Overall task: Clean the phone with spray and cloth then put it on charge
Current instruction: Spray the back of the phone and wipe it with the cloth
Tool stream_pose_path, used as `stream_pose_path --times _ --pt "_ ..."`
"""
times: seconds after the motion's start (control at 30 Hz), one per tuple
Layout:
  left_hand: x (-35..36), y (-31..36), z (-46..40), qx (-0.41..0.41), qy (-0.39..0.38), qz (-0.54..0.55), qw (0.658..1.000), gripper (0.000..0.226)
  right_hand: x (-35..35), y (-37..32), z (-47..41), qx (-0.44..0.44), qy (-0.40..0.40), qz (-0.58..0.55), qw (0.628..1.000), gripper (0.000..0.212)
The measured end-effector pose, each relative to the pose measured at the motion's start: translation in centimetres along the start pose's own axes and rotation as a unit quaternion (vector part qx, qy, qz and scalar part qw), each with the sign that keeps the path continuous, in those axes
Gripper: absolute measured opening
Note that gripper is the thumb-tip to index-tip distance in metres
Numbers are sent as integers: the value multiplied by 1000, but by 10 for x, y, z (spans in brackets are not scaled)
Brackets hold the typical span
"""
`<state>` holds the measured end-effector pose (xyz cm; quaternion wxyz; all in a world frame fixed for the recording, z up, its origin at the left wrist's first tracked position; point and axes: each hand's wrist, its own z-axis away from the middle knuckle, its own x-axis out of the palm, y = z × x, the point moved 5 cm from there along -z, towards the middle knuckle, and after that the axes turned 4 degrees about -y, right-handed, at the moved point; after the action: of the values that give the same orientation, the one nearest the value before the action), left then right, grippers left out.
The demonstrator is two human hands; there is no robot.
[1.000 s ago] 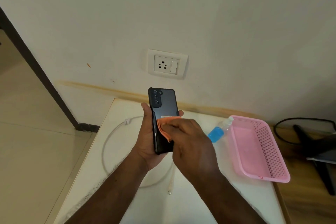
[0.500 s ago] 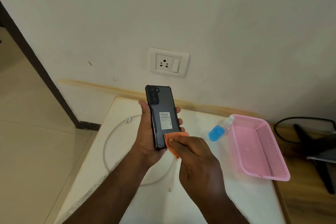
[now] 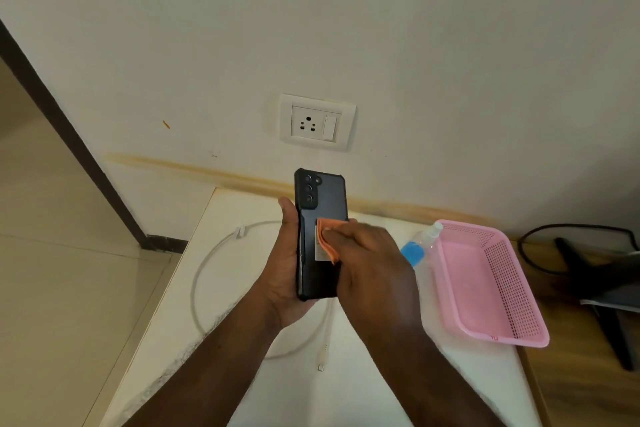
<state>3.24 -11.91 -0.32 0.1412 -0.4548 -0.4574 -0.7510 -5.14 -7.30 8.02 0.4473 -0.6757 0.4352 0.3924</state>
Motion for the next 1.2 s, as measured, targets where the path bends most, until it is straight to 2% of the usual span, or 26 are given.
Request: stream_pose_path --times 0.17,0.27,0.37,0.53,0.73,0.83,0.97,1.1,1.2 --pt "1 -6 0 -10 -13 11 1000 78 -5 9 -49 28 -23 -21 999 51" --pt "-2 -8 -2 -12 -15 2 1000 80 -8 17 -76 44 -8 -30 999 46" --pt "-4 -9 -1 -17 -5 4 1000 82 -7 19 -84 48 -25 -37 998 42" --pt "-5 -2 -1 4 8 7 1000 82 -4 1 -48 21 -54 -52 997 48" --pt "-7 6 0 28 17 7 999 94 3 -26 13 -8 -66 -55 996 50" --pt "-5 7 -1 41 18 15 999 88 7 -29 33 -23 -90 -57 994 58" --pt "-1 3 -1 9 15 14 1000 93 4 -21 50 -54 -94 -69 992 58" --pt "1 5 -2 35 11 32 999 89 -9 -2 46 -55 -55 -80 994 48" --pt "-1 9 -2 45 10 25 999 88 -22 13 34 -9 0 -99 995 38"
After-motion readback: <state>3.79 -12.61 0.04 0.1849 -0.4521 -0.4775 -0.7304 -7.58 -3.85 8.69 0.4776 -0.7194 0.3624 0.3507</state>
